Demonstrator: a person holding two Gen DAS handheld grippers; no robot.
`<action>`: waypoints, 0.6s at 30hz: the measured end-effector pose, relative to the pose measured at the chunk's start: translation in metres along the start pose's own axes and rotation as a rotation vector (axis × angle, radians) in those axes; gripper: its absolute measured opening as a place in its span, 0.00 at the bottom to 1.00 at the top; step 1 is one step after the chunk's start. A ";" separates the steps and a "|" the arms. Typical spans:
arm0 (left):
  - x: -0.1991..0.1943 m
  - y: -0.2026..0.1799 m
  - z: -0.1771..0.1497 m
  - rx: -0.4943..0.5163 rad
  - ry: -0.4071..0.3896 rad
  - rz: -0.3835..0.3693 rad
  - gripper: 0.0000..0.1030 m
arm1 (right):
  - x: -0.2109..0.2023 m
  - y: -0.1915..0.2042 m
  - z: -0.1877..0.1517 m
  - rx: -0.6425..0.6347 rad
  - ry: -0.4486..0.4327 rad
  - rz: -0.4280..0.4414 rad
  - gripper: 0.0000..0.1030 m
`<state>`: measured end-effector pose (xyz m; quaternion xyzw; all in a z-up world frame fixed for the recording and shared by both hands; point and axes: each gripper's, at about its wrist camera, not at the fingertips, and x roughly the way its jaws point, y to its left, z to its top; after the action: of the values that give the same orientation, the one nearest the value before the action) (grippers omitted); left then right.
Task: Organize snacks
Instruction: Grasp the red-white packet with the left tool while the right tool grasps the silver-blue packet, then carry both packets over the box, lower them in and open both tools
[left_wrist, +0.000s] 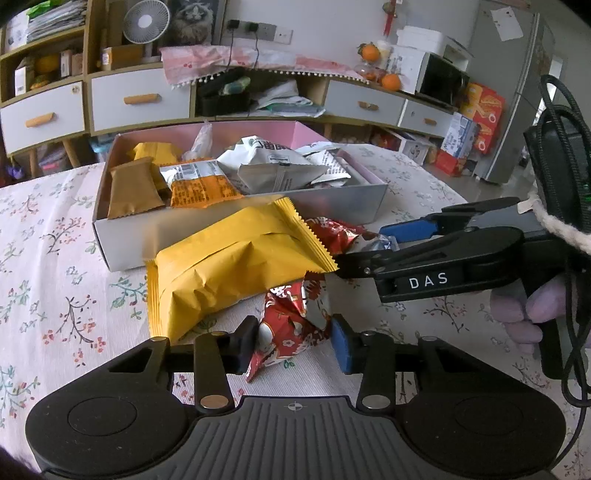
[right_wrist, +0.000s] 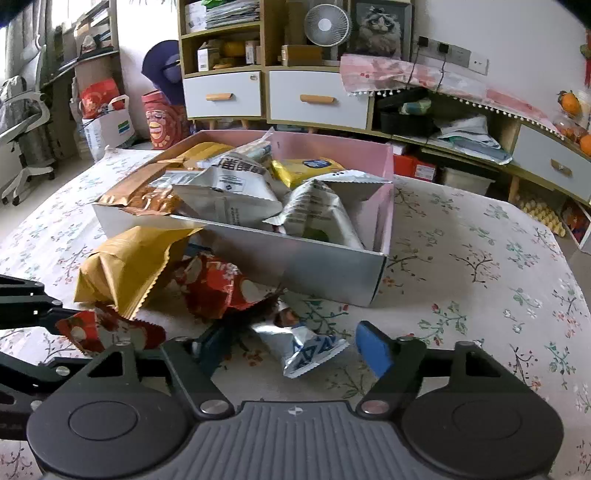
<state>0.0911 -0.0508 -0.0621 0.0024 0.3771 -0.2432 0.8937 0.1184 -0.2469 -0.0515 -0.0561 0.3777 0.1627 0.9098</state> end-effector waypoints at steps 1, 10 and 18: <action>0.000 0.000 0.000 -0.003 0.001 0.000 0.38 | -0.001 0.001 0.000 -0.004 0.001 0.004 0.39; -0.003 0.001 0.002 -0.032 0.020 -0.013 0.36 | -0.008 0.006 0.001 -0.043 0.011 0.021 0.11; -0.011 -0.004 0.005 -0.012 0.021 -0.030 0.36 | -0.015 0.009 0.002 -0.076 0.031 0.012 0.11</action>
<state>0.0859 -0.0500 -0.0503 -0.0063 0.3880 -0.2543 0.8858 0.1069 -0.2419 -0.0399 -0.0909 0.3853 0.1814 0.9002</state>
